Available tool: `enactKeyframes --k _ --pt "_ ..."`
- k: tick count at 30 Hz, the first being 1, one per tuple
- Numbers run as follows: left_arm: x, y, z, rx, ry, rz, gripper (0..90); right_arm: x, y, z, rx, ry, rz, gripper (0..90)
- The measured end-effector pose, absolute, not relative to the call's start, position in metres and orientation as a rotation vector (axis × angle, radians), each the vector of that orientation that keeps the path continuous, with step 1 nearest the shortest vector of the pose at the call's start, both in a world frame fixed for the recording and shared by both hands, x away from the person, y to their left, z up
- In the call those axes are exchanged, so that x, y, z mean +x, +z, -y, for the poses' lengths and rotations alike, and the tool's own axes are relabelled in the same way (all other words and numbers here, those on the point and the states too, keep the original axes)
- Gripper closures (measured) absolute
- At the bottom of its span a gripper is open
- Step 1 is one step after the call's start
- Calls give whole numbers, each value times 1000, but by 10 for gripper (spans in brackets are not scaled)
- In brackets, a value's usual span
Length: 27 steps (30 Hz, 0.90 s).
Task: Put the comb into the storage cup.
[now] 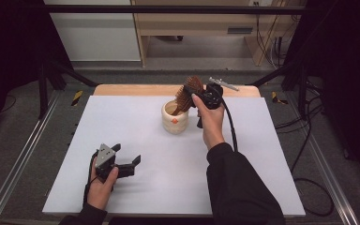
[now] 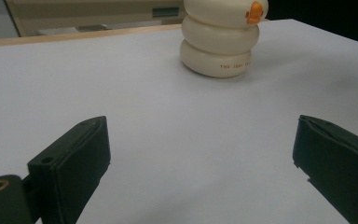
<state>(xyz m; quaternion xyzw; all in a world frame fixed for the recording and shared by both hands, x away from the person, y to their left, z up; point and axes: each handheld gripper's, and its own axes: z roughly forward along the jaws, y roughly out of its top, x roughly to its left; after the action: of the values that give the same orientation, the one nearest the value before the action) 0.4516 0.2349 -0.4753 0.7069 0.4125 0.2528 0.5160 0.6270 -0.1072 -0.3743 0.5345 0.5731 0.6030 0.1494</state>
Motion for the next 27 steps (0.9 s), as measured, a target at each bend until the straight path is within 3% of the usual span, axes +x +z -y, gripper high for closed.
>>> enactKeyframes --k 27 --pt "451 -475 -235 1700 608 -989 40 621 -368 110 1459 1673 -1647 259"
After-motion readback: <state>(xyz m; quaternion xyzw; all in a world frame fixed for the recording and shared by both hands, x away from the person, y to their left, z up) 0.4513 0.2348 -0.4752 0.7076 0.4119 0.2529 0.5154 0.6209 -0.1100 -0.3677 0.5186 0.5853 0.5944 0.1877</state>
